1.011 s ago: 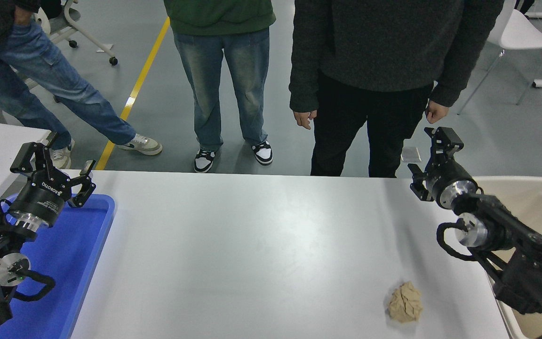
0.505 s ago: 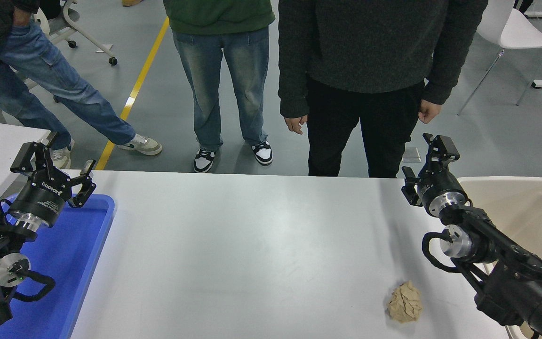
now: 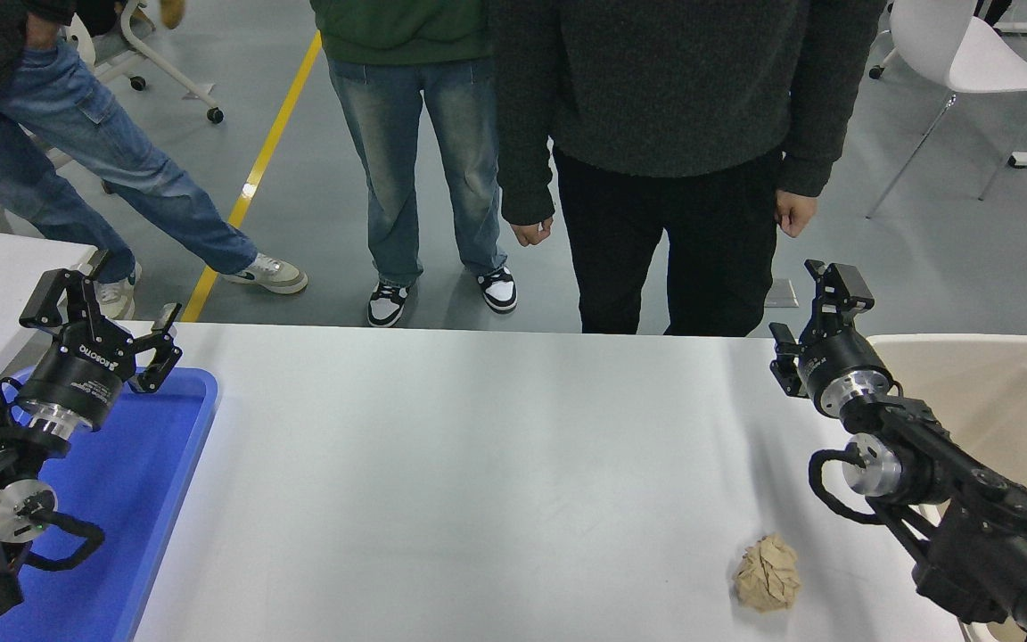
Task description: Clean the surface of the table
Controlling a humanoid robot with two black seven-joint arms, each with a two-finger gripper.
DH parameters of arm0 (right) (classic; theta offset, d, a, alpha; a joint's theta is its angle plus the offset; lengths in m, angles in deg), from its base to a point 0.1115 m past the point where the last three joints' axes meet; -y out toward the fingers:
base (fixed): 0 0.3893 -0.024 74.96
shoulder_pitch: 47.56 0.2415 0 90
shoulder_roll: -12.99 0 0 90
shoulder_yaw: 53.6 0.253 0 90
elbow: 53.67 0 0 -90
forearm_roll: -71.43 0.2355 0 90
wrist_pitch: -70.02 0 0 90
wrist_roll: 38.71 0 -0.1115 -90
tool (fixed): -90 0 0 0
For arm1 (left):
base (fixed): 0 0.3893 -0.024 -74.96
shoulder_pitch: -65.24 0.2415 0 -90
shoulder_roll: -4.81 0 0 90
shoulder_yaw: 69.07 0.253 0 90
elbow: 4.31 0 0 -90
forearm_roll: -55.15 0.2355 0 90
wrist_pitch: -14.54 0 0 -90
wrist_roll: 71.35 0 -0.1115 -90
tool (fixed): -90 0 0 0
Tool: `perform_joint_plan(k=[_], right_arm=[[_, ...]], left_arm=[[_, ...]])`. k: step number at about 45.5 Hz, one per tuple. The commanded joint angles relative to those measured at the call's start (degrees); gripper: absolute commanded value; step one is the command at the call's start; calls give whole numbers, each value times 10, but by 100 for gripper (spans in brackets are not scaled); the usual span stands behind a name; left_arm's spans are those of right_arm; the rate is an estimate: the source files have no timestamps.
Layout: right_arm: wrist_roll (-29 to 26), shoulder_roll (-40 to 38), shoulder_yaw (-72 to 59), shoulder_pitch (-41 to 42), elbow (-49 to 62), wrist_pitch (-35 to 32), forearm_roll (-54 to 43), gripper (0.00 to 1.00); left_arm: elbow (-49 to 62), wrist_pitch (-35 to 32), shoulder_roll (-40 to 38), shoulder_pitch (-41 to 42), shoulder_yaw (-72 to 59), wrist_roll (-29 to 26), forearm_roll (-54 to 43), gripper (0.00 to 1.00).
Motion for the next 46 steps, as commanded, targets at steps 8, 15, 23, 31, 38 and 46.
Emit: perform_joint_plan(k=[8, 15, 23, 31, 38, 46], right_arm=[[-9, -181, -225, 80, -100, -25, -101, 100], [-27, -245, -280, 112, -142, -39, -156, 100], [-47, -325, -314, 140, -205, -86, -202, 100], [-93, -391, -330, 157, -288, -140, -247, 100], [-126, -427, -341, 157, -339, -183, -343, 99], [-132, -431, -342, 158, -350, -226, -426, 99]], left_arm=[[0, 0, 0, 0, 0, 0, 0, 100], [0, 0, 0, 0, 0, 0, 0, 100], [0, 0, 1, 0, 0, 0, 0, 100], [0, 0, 0, 0, 0, 0, 0, 100], [0, 0, 1, 0, 0, 0, 0, 100], [0, 0, 0, 0, 0, 0, 0, 100]])
